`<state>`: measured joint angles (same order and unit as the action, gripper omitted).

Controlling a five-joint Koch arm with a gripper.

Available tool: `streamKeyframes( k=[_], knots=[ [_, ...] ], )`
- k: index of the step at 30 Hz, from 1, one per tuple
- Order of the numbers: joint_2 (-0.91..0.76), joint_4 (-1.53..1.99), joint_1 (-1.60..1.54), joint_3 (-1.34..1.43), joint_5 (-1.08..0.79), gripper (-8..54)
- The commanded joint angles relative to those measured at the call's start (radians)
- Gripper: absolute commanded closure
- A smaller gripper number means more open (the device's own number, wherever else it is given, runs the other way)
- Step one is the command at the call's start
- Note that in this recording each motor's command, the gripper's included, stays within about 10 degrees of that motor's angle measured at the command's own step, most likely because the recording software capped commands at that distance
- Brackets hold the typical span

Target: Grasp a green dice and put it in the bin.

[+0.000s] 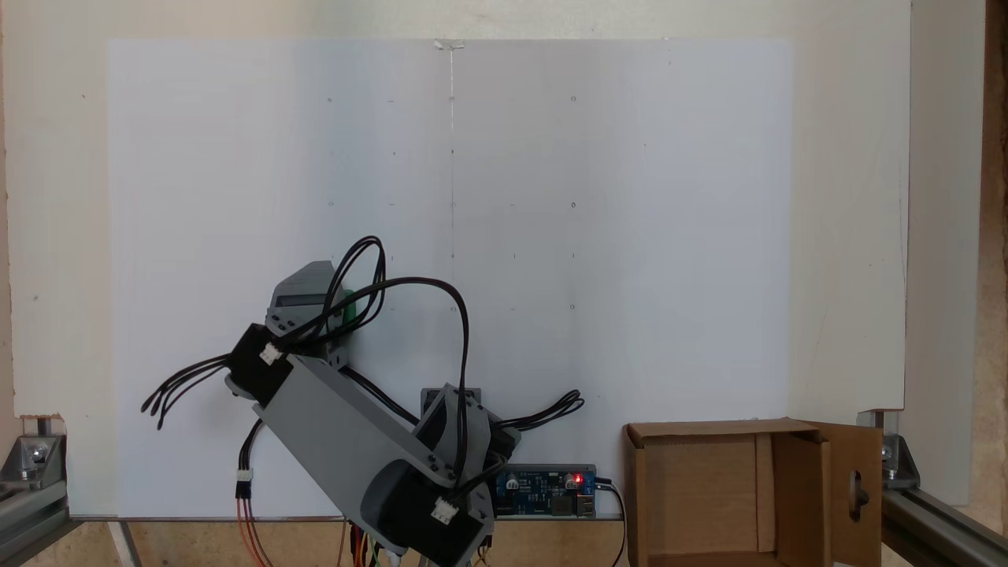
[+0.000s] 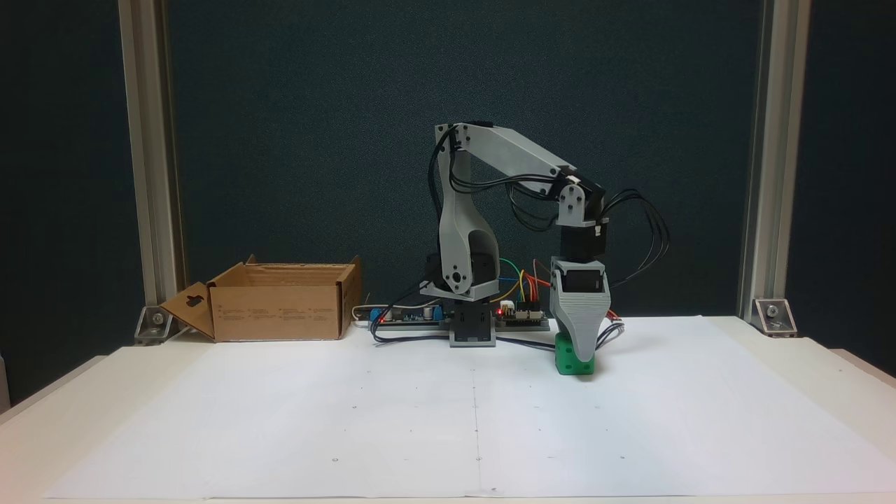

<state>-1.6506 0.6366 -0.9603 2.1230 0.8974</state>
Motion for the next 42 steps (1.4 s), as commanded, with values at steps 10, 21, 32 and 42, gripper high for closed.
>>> streamKeyframes(
  k=[10, 21, 32, 42],
  knots=[
    [0.038, -0.026, 0.002, -0.018, 0.074, 5.0],
    [0.058, -0.029, 0.014, -0.018, 0.072, 5.1],
    [0.075, -0.021, 0.037, -0.017, 0.072, 5.2],
    [0.077, -0.017, 0.046, -0.017, 0.072, 9.9]
  ],
)
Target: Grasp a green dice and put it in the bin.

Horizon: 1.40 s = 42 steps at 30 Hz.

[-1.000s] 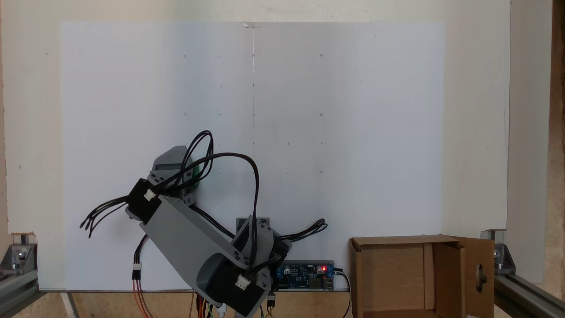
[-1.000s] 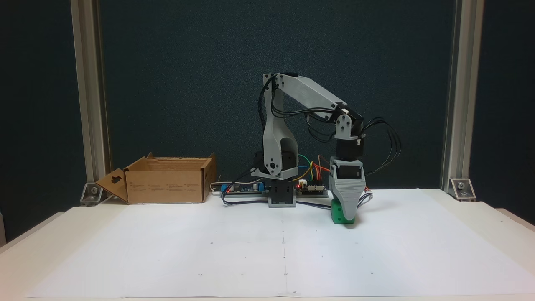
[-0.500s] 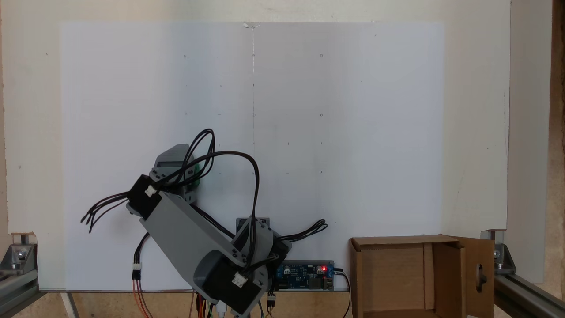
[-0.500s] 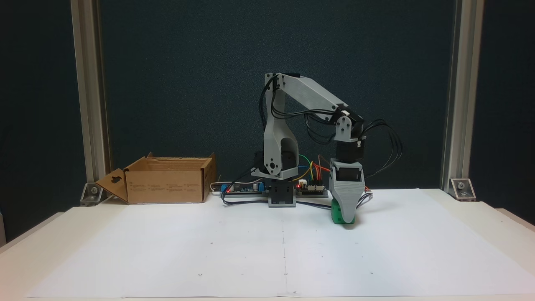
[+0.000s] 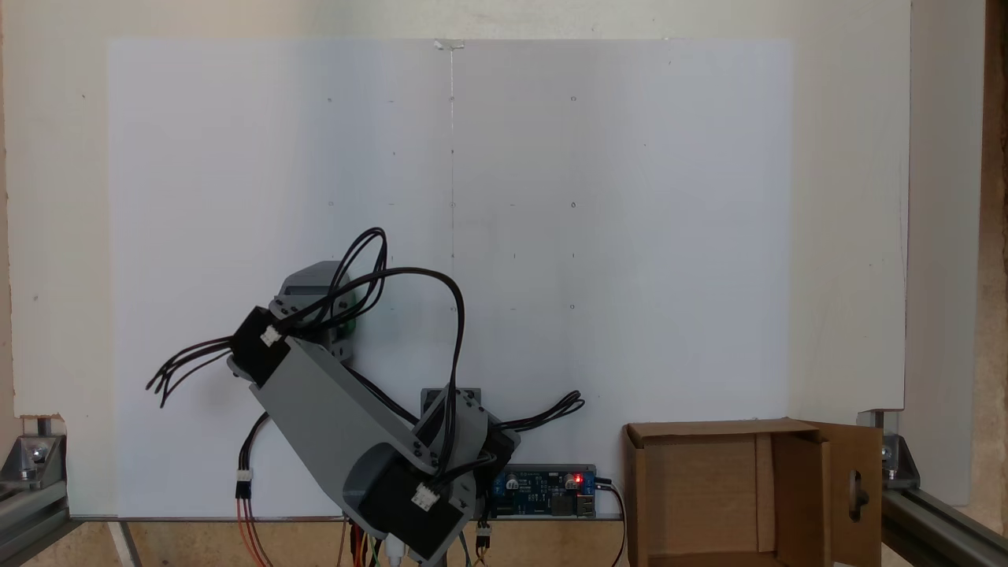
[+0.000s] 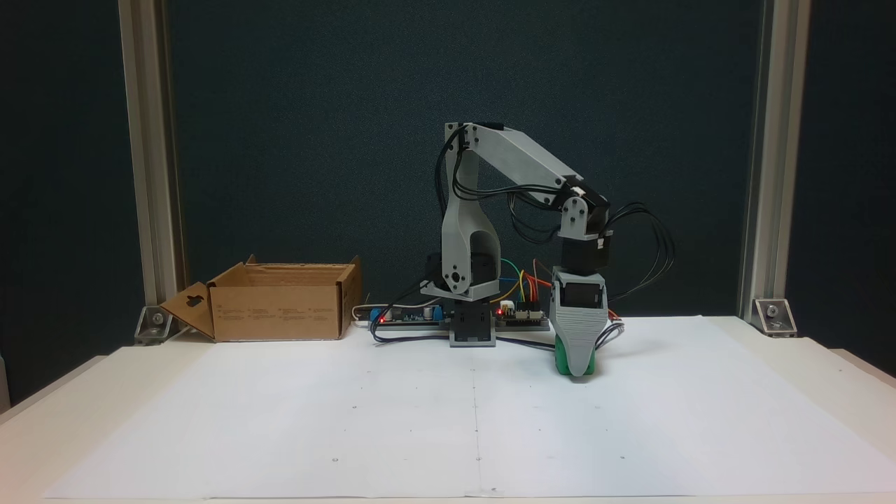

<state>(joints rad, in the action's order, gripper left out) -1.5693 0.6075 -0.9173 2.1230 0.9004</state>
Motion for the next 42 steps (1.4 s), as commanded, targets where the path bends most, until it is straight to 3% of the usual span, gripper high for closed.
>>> streamKeyframes(
  k=[1, 7, 10, 13, 21, 30, 42],
  knots=[
    [-0.005, 0.014, 0.005, -0.017, 0.069, 9.9],
    [-0.003, 0.02, 0.011, -0.015, 0.069, 10.0],
    [-0.003, 0.021, 0.009, -0.012, 0.069, 15.2],
    [-0.003, 0.021, 0.009, -0.011, 0.069, 16.5],
    [-0.005, 0.025, 0.023, -0.006, 0.071, 33.6],
    [-0.126, 0.044, 0.1, -0.023, 0.067, 33.6],
    [-0.176, 0.328, 0.367, -0.374, -0.048, 33.6]
  ],
)
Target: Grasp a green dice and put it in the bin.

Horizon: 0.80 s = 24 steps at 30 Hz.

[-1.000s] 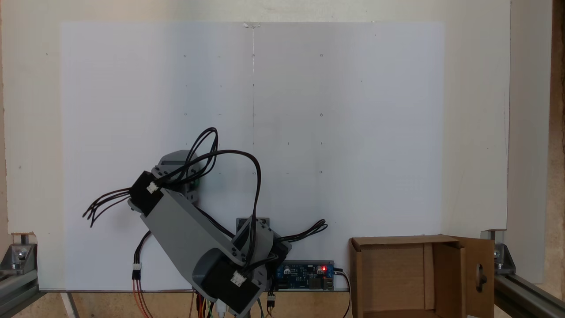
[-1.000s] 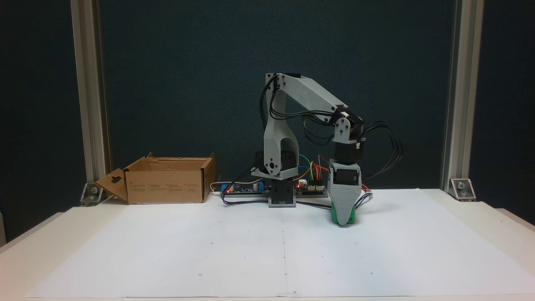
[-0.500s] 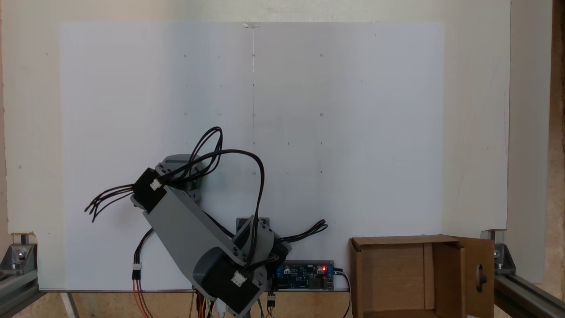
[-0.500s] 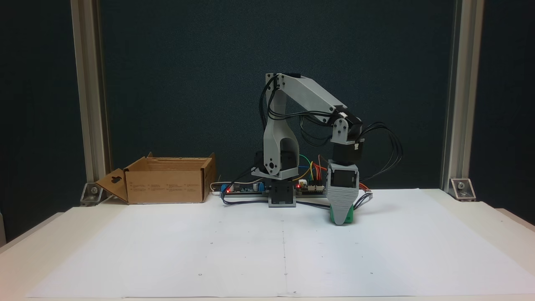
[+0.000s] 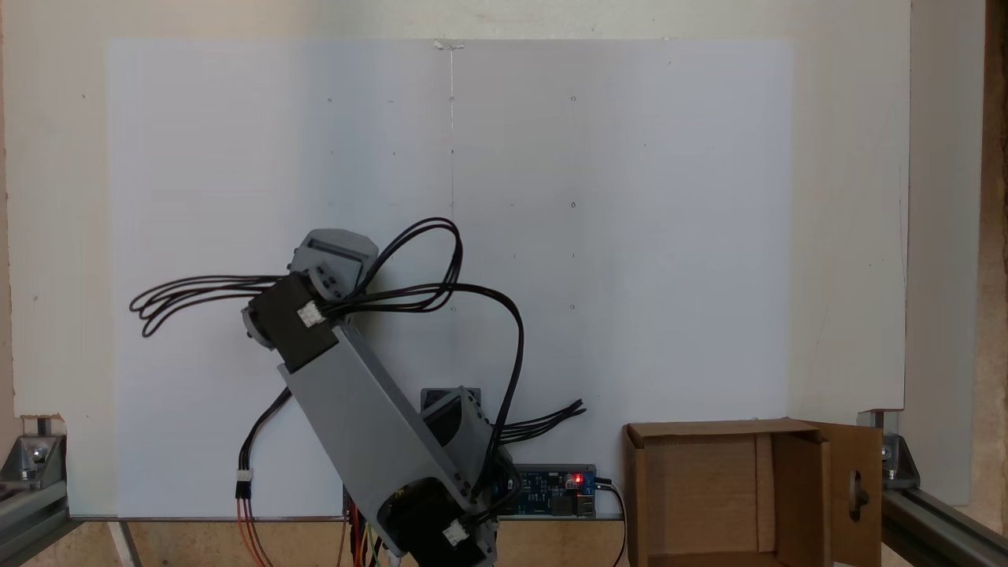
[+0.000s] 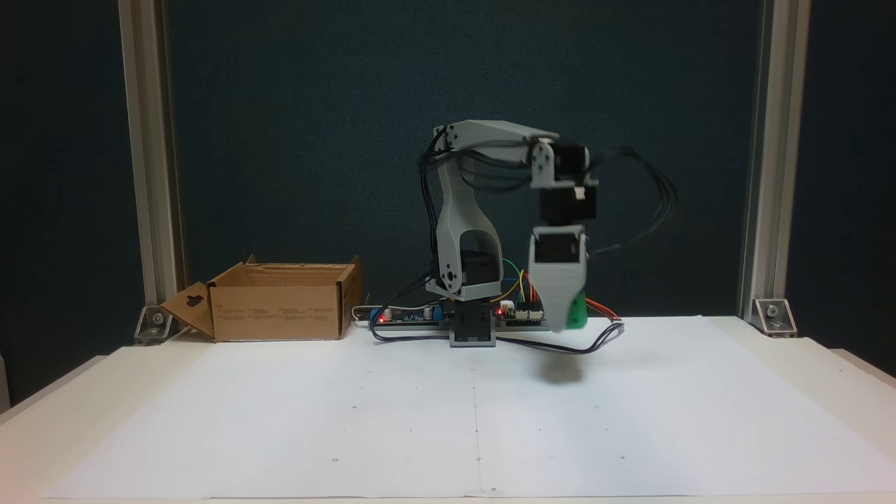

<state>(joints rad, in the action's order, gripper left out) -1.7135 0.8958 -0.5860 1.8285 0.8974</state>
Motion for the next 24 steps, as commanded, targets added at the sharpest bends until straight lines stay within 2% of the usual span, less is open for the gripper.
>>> streamKeyframes(
  k=[1, 12, 24],
  knots=[
    [-0.034, 0.06, 0.066, -0.109, -0.067, 33.6],
    [-0.091, 0.091, 0.537, -0.216, -0.402, 33.6],
    [-0.118, 0.302, 1.312, -0.472, -0.811, 33.6]
  ],
)
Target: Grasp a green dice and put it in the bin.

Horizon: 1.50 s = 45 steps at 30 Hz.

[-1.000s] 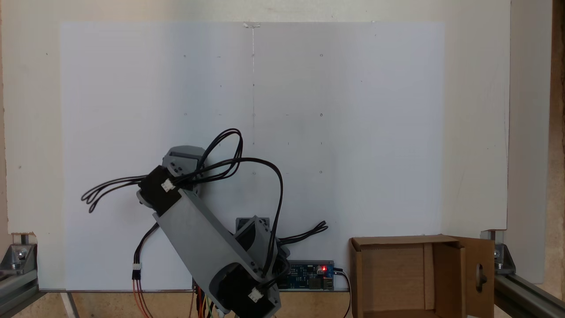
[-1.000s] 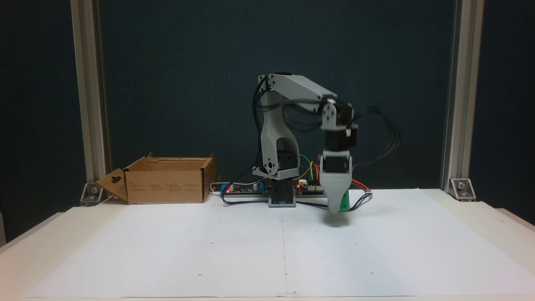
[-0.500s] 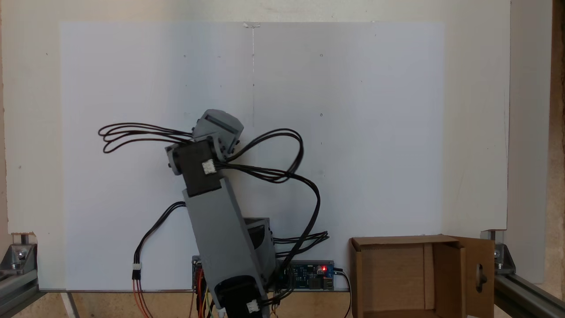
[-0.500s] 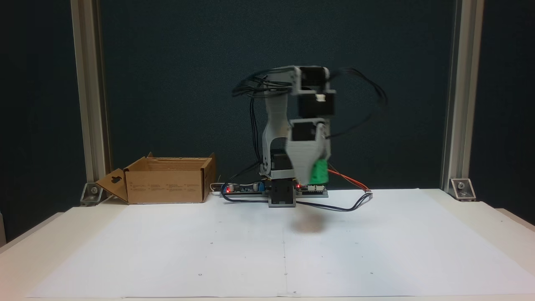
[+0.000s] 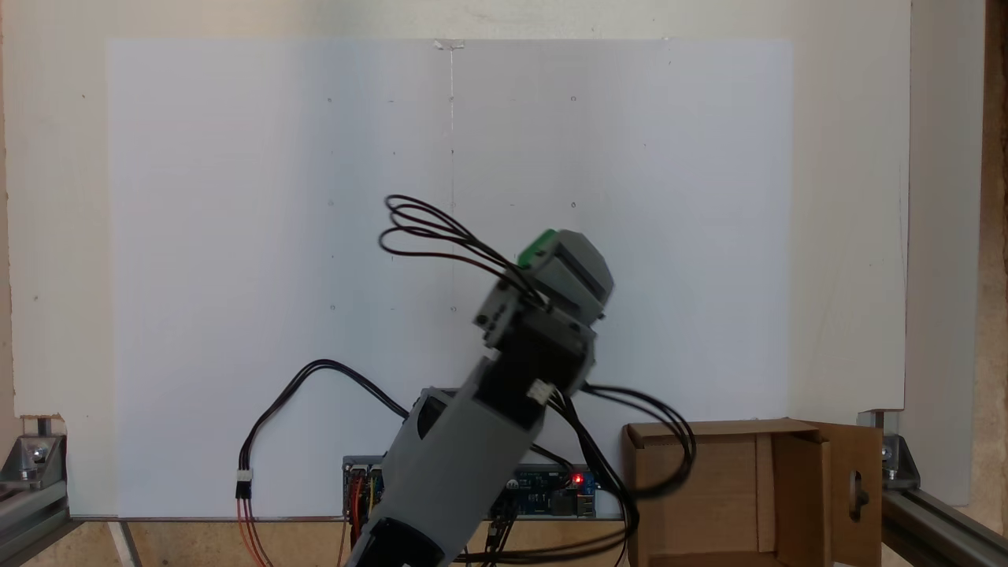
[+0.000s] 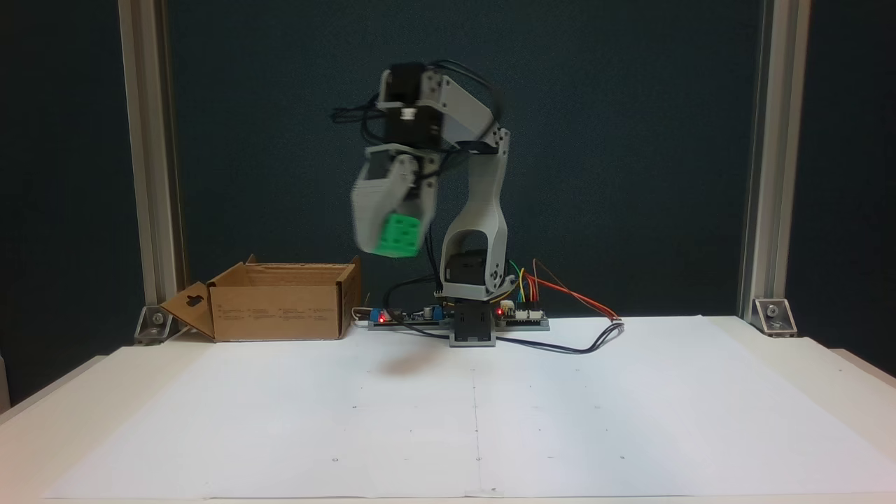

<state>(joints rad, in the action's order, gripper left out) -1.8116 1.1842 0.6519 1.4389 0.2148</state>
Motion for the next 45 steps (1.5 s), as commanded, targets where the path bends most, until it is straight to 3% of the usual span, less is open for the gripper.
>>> streamKeyframes(
  k=[1, 9, 19, 26, 32, 35, 37, 38, 45],
  knots=[
    [-0.018, 0.012, 0.132, -0.107, -0.167, 33.6],
    [0.074, 0.009, 0.589, -0.305, -0.387, 33.6],
    [0.43, -0.002, 1.126, -0.561, -0.589, 33.6],
    [0.607, 0.021, 1.239, -0.548, -0.687, 33.6],
    [0.658, 0.012, 1.238, -0.548, -0.698, 33.6],
    [0.663, -0.003, 1.238, -0.548, -0.696, 13.1],
    [0.663, -0.029, 1.236, -0.548, -0.696, 6.9],
    [0.663, -0.066, 1.236, -0.548, -0.695, 4.7],
    [0.595, -0.316, 1.161, -0.551, -0.566, 4.7]
  ],
)
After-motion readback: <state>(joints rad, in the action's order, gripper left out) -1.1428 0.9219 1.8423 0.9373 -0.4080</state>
